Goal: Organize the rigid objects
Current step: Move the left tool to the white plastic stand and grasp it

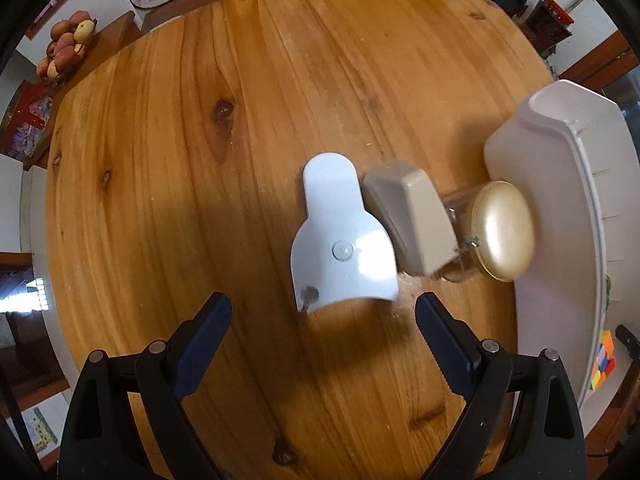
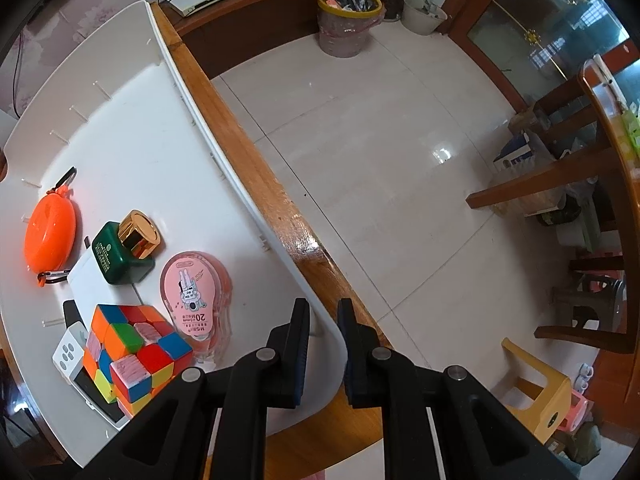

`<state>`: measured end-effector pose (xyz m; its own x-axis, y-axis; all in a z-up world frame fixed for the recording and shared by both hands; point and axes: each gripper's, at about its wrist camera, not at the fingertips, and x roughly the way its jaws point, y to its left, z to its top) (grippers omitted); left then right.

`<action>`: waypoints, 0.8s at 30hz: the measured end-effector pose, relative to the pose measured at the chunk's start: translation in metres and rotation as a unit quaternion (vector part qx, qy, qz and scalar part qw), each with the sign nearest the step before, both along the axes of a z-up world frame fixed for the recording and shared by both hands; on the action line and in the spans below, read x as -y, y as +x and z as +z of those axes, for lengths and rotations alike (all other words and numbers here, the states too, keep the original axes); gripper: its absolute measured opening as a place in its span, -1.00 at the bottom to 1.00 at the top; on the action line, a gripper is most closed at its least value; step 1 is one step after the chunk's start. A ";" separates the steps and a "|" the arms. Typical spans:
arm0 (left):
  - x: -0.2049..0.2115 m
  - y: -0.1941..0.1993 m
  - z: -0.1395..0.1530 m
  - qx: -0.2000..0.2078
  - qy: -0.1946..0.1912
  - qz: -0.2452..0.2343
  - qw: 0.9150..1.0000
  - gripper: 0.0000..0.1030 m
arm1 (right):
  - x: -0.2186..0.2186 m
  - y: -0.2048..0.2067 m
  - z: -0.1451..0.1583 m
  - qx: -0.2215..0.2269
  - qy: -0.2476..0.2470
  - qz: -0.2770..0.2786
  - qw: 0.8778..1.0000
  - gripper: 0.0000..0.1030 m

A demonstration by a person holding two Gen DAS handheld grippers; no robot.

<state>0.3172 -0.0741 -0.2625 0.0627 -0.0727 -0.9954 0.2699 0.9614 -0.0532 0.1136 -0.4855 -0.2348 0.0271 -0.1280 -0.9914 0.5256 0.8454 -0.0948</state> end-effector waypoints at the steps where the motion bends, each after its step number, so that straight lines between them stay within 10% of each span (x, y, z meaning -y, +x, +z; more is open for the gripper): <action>1: 0.000 0.002 -0.002 -0.002 0.001 0.000 1.000 0.83 | 0.001 0.001 0.000 -0.001 0.001 -0.002 1.000 -0.72; 24: 0.014 0.020 -0.022 -0.015 0.021 0.020 0.999 0.57 | 0.007 -0.005 -0.002 0.000 0.004 -0.015 1.000 -0.71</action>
